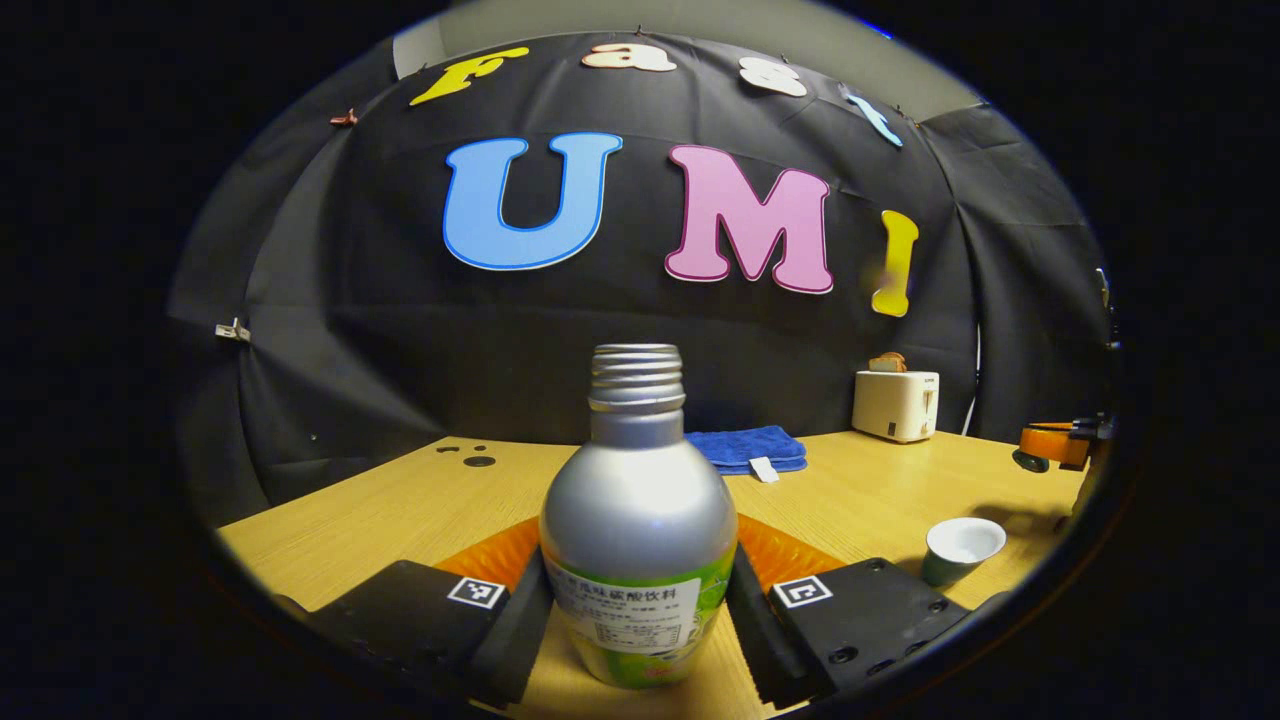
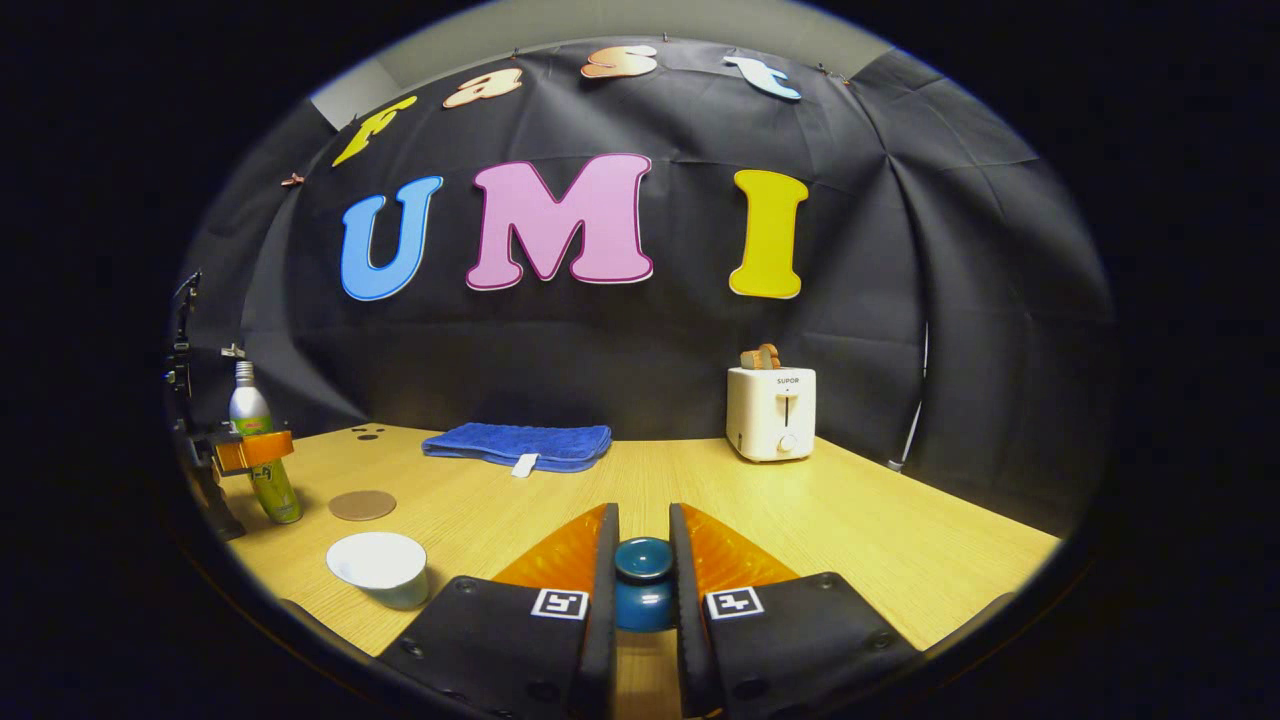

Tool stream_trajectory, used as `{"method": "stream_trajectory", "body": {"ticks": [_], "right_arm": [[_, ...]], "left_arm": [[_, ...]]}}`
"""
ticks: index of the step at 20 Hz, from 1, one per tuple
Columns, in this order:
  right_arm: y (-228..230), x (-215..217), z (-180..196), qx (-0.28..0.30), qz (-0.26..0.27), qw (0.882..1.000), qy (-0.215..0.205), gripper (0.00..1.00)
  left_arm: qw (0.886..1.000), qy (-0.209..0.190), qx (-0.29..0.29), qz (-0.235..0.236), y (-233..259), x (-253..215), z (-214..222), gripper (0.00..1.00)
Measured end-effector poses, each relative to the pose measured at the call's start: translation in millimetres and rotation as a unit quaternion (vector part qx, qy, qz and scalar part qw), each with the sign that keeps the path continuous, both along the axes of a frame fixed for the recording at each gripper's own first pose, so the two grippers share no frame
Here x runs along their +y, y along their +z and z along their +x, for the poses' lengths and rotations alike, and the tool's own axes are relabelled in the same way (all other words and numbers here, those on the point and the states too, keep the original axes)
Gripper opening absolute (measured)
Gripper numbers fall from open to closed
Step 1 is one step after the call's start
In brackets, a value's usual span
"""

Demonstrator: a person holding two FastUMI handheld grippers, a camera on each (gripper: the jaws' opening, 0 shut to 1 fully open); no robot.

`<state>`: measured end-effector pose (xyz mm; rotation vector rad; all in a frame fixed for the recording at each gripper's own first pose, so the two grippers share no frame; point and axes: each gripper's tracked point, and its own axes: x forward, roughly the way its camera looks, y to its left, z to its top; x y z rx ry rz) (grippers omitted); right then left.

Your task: Open the teacup lid with one hand, grasp the water bottle and pour water into the teacup with the other hand; after pouring, place the water bottle on the coaster and then close the teacup lid.

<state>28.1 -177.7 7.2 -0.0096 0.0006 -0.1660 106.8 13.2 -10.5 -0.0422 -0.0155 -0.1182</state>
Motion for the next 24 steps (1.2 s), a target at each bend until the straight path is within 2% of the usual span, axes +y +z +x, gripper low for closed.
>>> {"method": "stream_trajectory", "body": {"ticks": [6,8,13,15,18,24], "right_arm": [[0.0,0.1,-0.4,0.0,0.0,1.0,-0.001,0.28],[0.3,-0.1,0.0,0.0,0.0,1.0,-0.002,0.28],[0.4,5.0,-2.3,0.0,0.001,1.0,-0.004,0.28],[-0.8,27.3,-3.7,0.001,0.013,1.0,0.016,0.28],[7.1,88.6,4.4,-0.006,0.057,0.995,0.083,0.28],[-15.2,172.1,26.2,0.046,0.034,0.984,0.169,0.28]], "left_arm": [[1.0,-0.019,-0.002,0.019,-1.5,-12.4,-11.7,0.85],[1.0,-0.009,-0.001,0.018,-1.6,-8.1,-16.5,0.98],[1.0,0.002,-0.001,0.018,-1.6,-1.2,-44.6,0.97],[1.0,0.003,-0.002,0.019,-1.8,0.4,-56.1,0.97],[1.0,0.008,-0.003,0.019,-3.1,2.4,-63.9,0.97],[1.0,0.008,-0.002,0.019,-3.7,1.3,-64.6,0.98]]}}
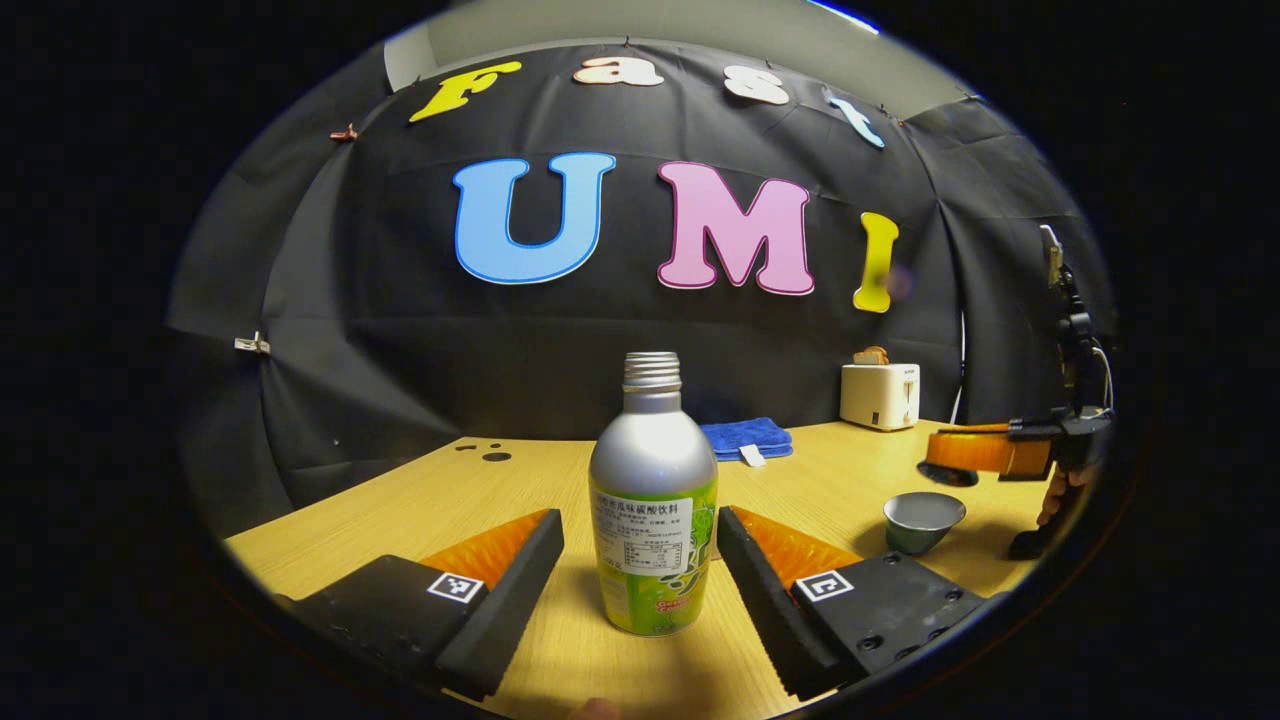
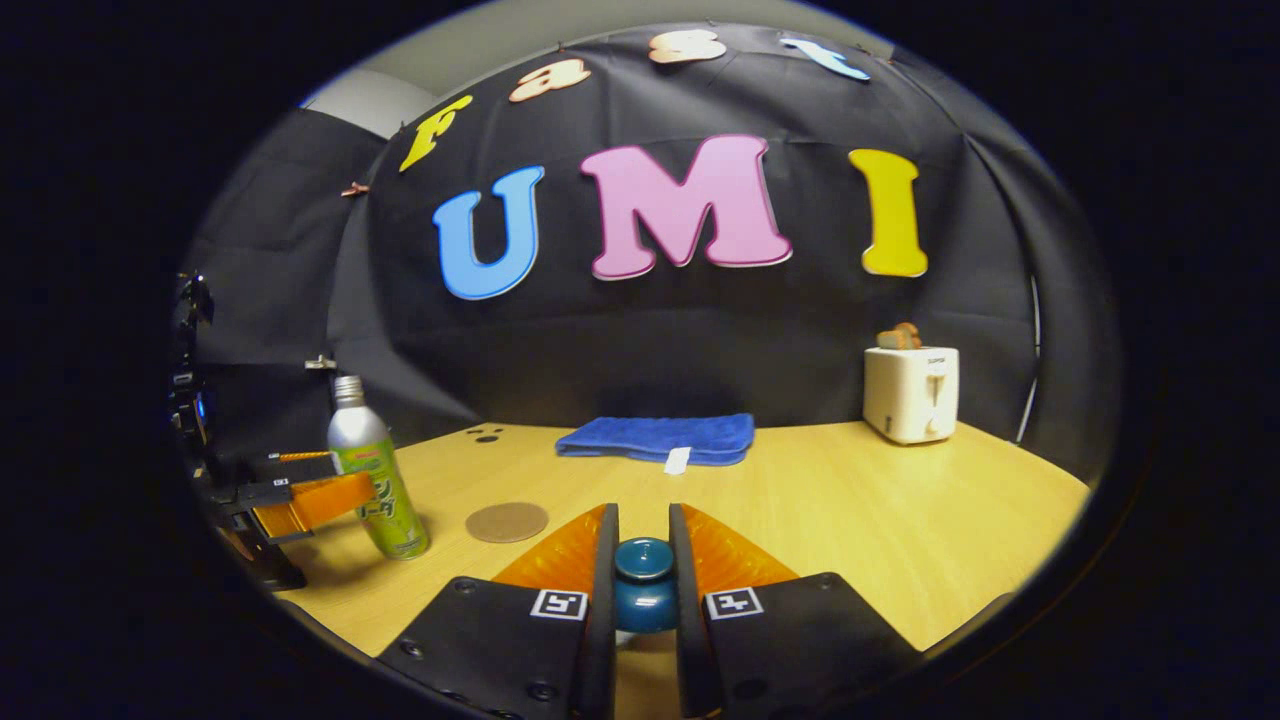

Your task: Open the teacup lid with one hand, grasp the water bottle and pour water into the teacup with the other hand; after pouring, place the water bottle on the coaster and then close the teacup lid.

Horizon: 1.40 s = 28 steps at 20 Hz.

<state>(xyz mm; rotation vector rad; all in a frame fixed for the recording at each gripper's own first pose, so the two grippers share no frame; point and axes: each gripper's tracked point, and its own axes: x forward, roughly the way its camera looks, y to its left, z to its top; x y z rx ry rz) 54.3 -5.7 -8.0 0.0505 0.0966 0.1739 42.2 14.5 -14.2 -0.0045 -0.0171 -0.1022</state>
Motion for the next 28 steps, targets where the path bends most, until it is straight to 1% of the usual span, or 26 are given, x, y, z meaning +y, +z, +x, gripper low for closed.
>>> {"method": "stream_trajectory", "body": {"ticks": [2,8,15,17,20,23,26,28], "right_arm": [[-8.4,8.5,2.0,0.017,-0.008,1.0,0.006,0.28],[-7.9,11.5,2.9,0.01,-0.016,1.0,0.001,0.28],[2.5,10.1,-4.2,-0.026,-0.023,0.999,-0.007,0.28],[5.2,8.6,-5.8,-0.036,-0.02,0.999,-0.009,0.28],[7.5,8.6,-7.6,-0.043,-0.022,0.999,-0.009,0.28],[8.2,8.6,-8.7,-0.044,-0.023,0.999,-0.01,0.28],[8.0,6.7,-8.7,-0.044,-0.023,0.999,-0.014,0.28],[8.0,6.7,-9.3,-0.044,-0.023,0.999,-0.014,0.28]], "left_arm": [[1.0,0.0,0.0,0.001,0.3,-0.5,0.3,0.98],[1.0,0.005,-0.001,0.0,0.3,0.6,4.4,0.97],[1.0,0.013,-0.003,0.001,2.7,-8.2,48.0,0.97],[1.0,0.002,-0.005,0.0,5.1,-19.0,63.3,0.82],[0.998,-0.031,-0.05,-0.009,27.1,-44.8,81.2,0.81],[0.997,-0.058,-0.041,-0.015,26.0,-62.5,106.6,0.81],[0.998,-0.062,-0.015,0.01,12.8,-65.7,133.4,0.81],[0.998,-0.061,-0.017,0.008,15.8,-67.4,144.1,0.81]]}}
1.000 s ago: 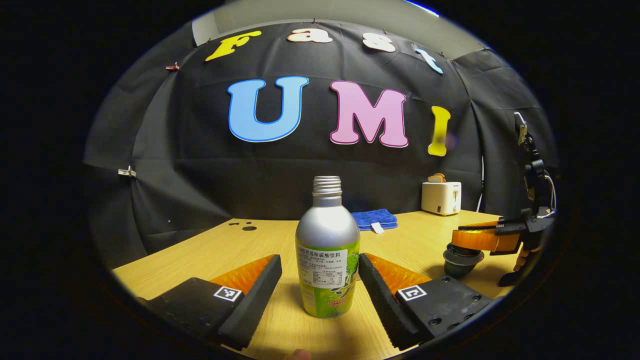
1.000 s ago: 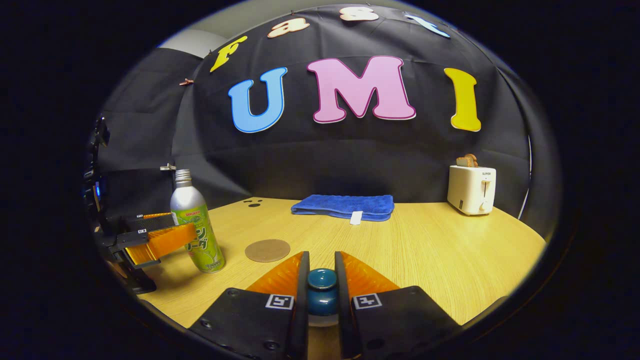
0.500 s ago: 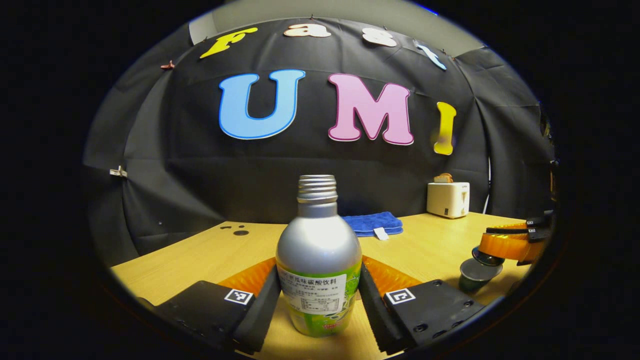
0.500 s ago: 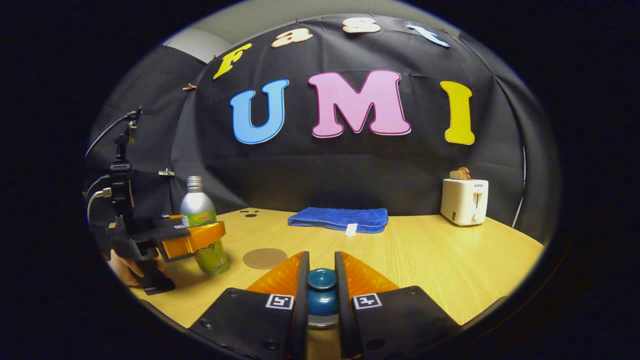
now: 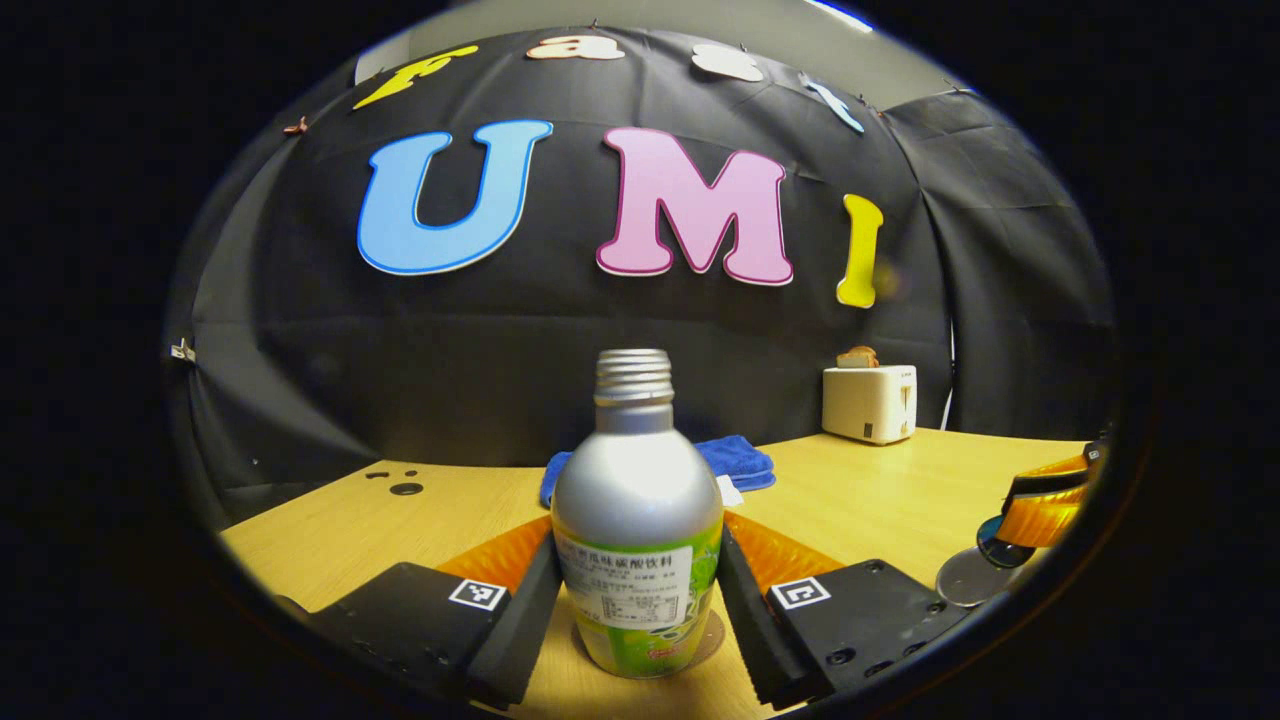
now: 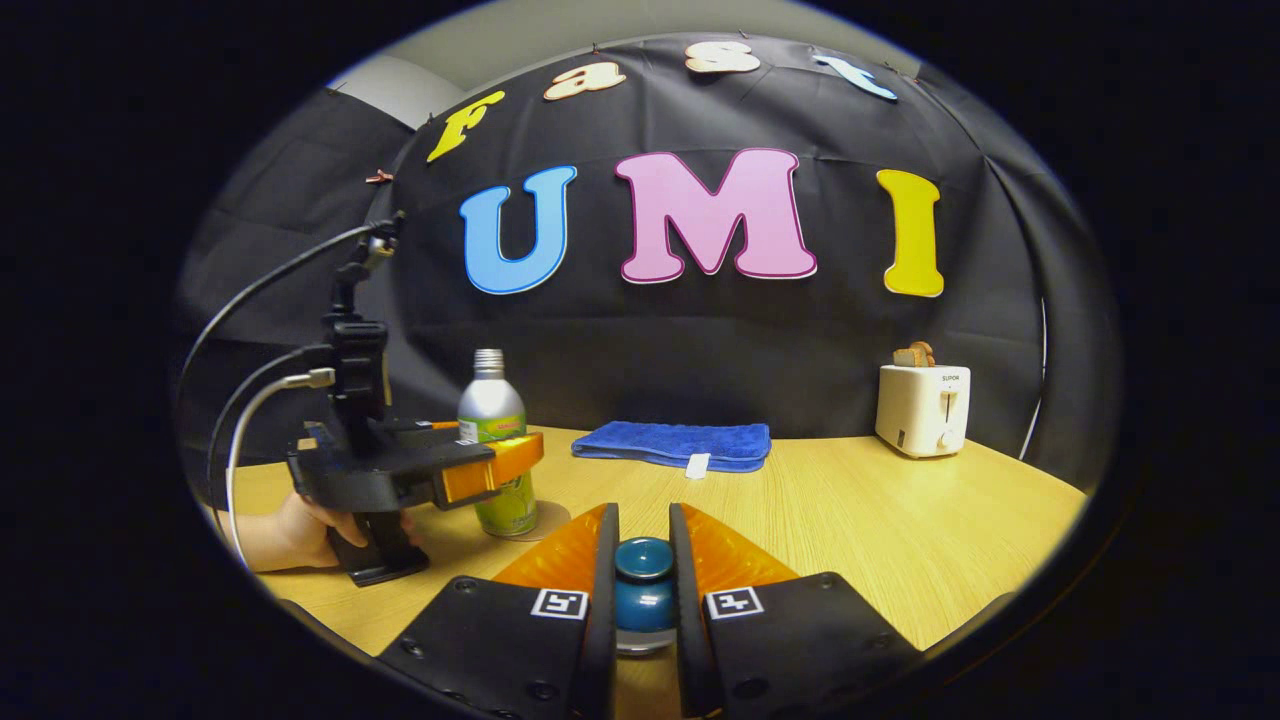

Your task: Open the teacup lid with one hand, grasp the water bottle and pour water into the teacup with the other hand; after pouring, place the water bottle on the coaster and then close the teacup lid.

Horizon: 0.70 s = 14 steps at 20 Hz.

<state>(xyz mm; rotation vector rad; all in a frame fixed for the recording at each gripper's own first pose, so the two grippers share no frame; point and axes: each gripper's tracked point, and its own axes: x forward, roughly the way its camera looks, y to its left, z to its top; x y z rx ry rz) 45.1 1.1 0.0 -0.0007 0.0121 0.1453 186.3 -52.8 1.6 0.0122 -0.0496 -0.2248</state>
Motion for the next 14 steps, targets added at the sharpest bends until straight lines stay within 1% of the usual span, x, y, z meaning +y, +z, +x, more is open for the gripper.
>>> {"method": "stream_trajectory", "body": {"ticks": [2,4,6,7,8,10,12,14], "right_arm": [[0.2,0.2,0.2,0.0,0.0,1.0,0.0,0.28],[0.1,0.1,0.0,0.0,0.0,1.0,0.0,0.28],[0.1,0.5,0.5,0.0,0.0,1.0,0.0,0.28],[0.2,0.3,-0.4,0.0,0.0,1.0,0.0,0.28],[0.6,0.3,-0.1,0.0,0.0,1.0,0.0,0.28],[0.4,0.6,0.1,0.0,0.0,1.0,0.0,0.28],[0.2,1.1,-0.5,0.001,0.0,1.0,0.001,0.28],[0.1,2.2,-1.4,0.002,0.0,1.0,0.002,0.28]], "left_arm": [[1.0,-0.006,0.001,-0.003,1.1,-3.7,5.2,0.81],[1.0,-0.01,0.011,0.005,-7.1,-7.9,8.9,0.81],[1.0,-0.015,0.011,-0.001,-8.2,-9.1,6.5,0.84],[1.0,-0.015,0.016,-0.003,-5.4,-8.8,6.8,0.83],[1.0,-0.014,0.023,-0.001,-10.0,-6.0,0.3,0.85],[0.999,-0.023,0.041,-0.008,-13.9,-6.3,-13.2,0.98],[0.998,-0.028,0.053,-0.019,-14.9,-1.4,-31.8,0.98],[0.998,-0.023,0.055,-0.031,-13.3,11.6,-51.2,0.98]]}}
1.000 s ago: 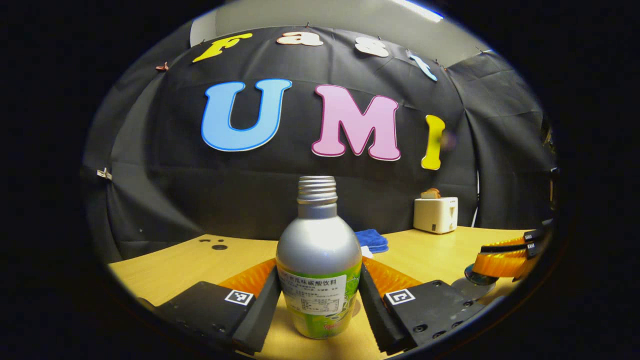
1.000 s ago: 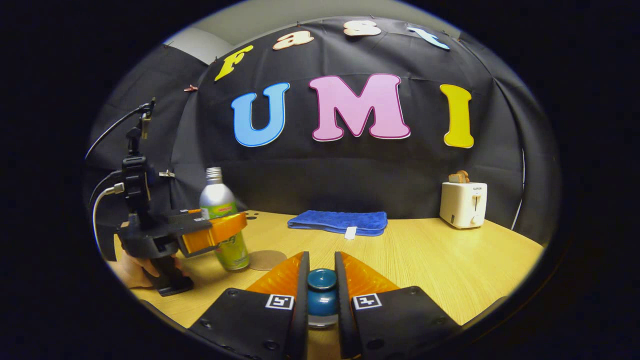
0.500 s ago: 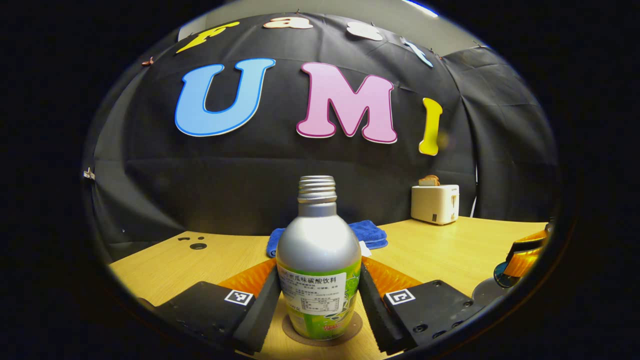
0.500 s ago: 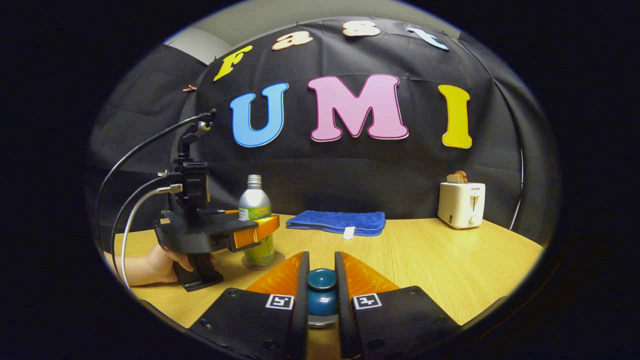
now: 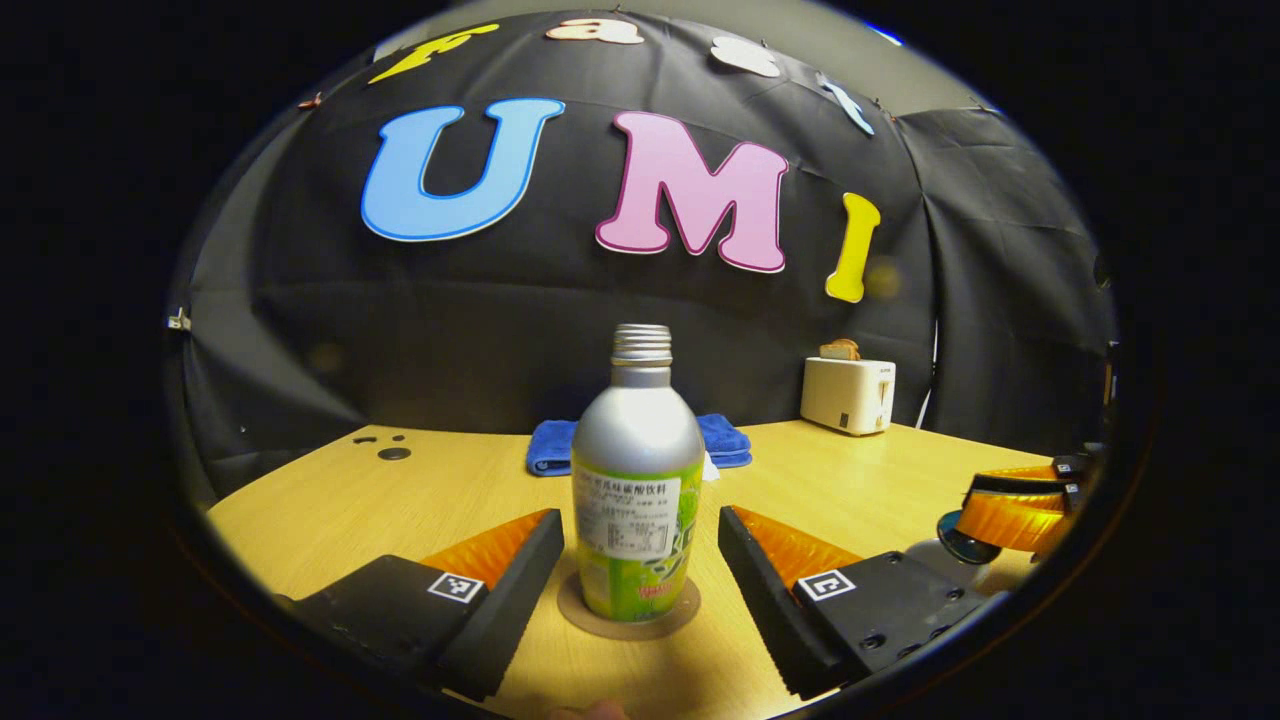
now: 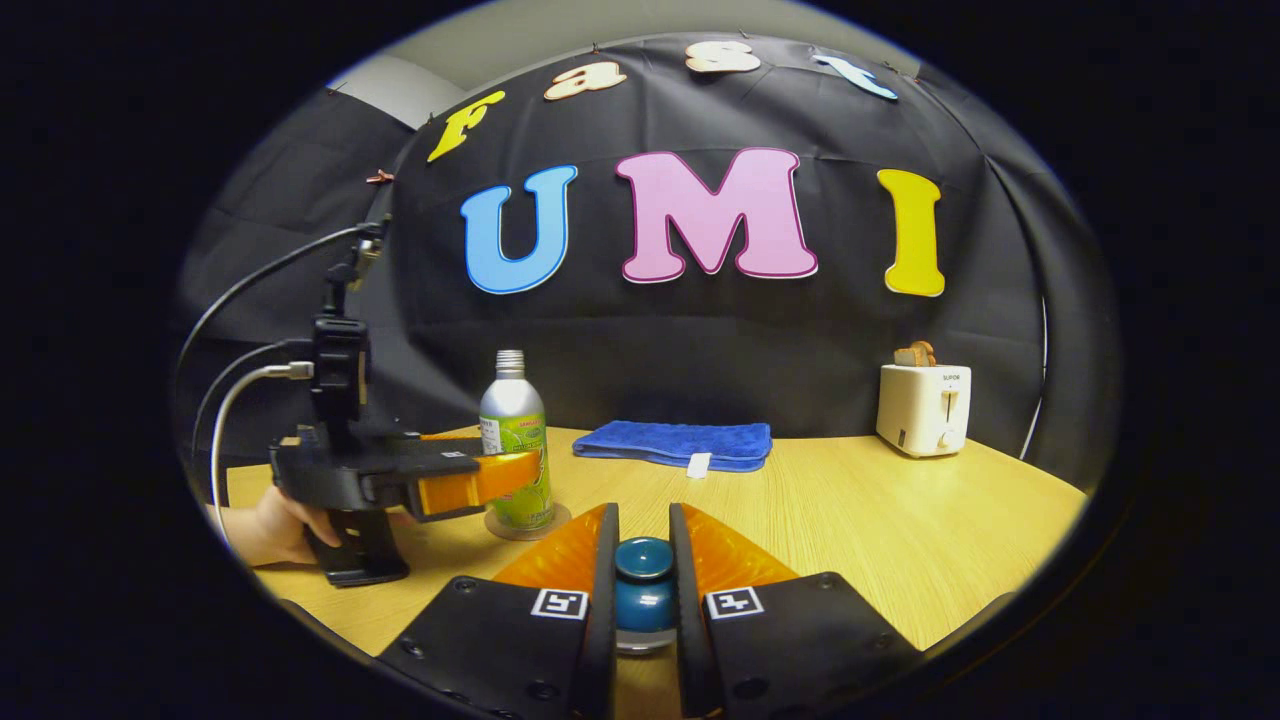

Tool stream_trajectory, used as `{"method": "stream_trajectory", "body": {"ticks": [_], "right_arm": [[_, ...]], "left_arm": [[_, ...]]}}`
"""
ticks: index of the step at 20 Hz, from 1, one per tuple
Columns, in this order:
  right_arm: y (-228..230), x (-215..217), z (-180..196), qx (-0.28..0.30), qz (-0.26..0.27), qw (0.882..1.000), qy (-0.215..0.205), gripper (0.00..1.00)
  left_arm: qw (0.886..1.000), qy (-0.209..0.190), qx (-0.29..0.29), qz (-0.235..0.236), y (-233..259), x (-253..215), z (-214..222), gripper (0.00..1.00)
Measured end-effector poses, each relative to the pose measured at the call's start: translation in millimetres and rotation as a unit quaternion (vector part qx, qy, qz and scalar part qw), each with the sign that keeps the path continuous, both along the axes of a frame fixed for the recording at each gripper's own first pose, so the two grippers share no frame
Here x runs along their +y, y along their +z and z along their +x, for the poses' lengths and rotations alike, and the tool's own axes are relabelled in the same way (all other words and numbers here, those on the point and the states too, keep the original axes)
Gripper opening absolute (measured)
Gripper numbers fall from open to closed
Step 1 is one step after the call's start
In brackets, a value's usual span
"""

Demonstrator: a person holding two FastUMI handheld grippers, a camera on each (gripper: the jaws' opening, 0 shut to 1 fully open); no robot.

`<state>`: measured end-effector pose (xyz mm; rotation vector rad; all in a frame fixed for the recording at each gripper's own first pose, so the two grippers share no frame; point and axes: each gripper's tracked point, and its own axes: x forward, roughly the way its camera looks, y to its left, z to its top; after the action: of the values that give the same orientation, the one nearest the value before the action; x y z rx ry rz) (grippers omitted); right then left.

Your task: Open the teacup lid with one hand, grasp the water bottle and pour water into the teacup with the other hand; after pouring, place the water bottle on the coaster and then close the teacup lid.

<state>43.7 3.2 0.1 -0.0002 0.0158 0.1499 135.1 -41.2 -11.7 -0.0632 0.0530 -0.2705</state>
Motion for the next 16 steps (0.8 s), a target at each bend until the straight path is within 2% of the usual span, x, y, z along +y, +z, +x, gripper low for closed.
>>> {"method": "stream_trajectory", "body": {"ticks": [5,9,10,11,13,14,16], "right_arm": [[-6.5,-0.6,4.3,0.018,-0.003,1.0,-0.005,0.28],[-22.5,4.4,12.8,0.067,-0.013,0.998,0.0,0.28],[-29.2,5.4,14.4,0.086,-0.015,0.996,0.001,0.24],[-33.7,5.9,15.3,0.102,-0.017,0.995,0.003,0.29],[-33.0,5.9,15.8,0.109,-0.017,0.994,0.001,0.29],[-32.5,5.1,15.3,0.108,-0.017,0.994,0.0,0.36],[-34.1,7.7,13.6,0.107,-0.016,0.994,0.004,0.28]], "left_arm": [[0.999,0.025,-0.041,-0.017,22.9,32.6,-50.3,0.98],[0.996,0.047,-0.073,-0.018,41.4,51.5,-82.4,0.97],[0.996,0.05,-0.077,-0.02,44.4,53.5,-89.1,0.97],[0.995,0.051,-0.081,-0.024,47.7,55.1,-95.2,0.97],[0.994,0.052,-0.088,-0.031,53.2,56.7,-104.4,0.98],[0.994,0.052,-0.091,-0.032,54.5,57.1,-108.0,0.98],[0.994,0.056,-0.091,-0.027,49.8,58.8,-112.3,0.98]]}}
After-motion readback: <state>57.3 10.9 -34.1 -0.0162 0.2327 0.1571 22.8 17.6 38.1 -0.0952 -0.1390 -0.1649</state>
